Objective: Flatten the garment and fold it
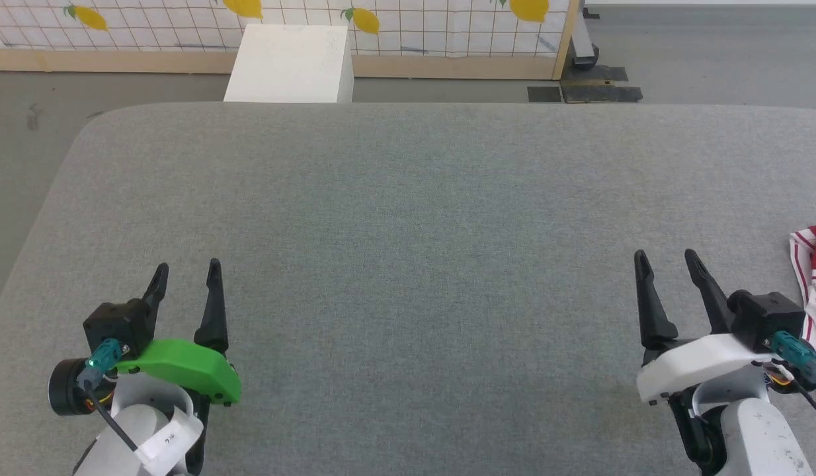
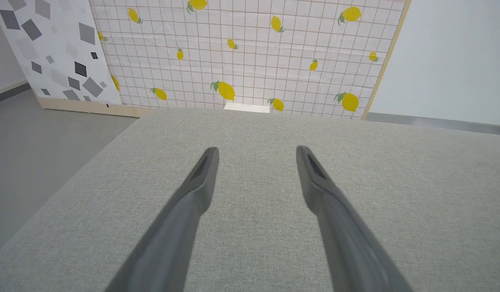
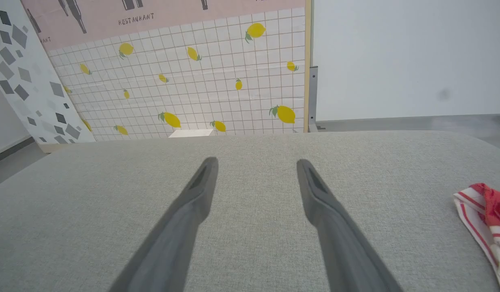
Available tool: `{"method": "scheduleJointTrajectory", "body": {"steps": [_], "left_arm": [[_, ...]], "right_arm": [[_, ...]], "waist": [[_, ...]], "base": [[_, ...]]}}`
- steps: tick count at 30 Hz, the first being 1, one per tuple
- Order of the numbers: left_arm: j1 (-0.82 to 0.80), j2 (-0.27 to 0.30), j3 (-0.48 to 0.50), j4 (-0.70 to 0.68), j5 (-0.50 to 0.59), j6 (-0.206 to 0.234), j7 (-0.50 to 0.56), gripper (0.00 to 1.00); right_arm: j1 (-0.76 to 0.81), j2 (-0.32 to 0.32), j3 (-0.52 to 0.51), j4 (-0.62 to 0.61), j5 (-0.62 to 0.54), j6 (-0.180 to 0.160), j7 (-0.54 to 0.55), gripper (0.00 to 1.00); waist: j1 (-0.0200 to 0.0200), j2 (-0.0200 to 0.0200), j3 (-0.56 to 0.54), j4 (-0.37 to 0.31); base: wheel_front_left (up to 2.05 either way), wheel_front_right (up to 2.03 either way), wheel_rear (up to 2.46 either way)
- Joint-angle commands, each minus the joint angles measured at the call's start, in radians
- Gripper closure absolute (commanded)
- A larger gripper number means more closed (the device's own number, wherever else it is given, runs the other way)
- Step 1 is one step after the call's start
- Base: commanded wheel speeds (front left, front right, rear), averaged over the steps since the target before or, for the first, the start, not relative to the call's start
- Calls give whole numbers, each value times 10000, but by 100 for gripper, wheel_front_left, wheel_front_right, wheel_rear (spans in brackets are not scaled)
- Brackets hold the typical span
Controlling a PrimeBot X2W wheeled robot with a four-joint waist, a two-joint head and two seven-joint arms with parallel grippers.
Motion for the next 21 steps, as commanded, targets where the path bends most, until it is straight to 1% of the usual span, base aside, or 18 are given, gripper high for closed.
{"method": "scheduleJointTrajectory", "body": {"steps": [1,21], "left_arm": [[-194,23,-8,12,-96,-31,-12,0],[-218,46,-99,62,-169,14,-33,0]], "right_arm": [[91,20,-11,40,57,-13,7,0],[78,20,-50,93,33,-13,-8,0]], "waist": [[0,0,-8,-4],[0,0,-9,-6]], "base": [[0,0,0],[0,0,0]]}}
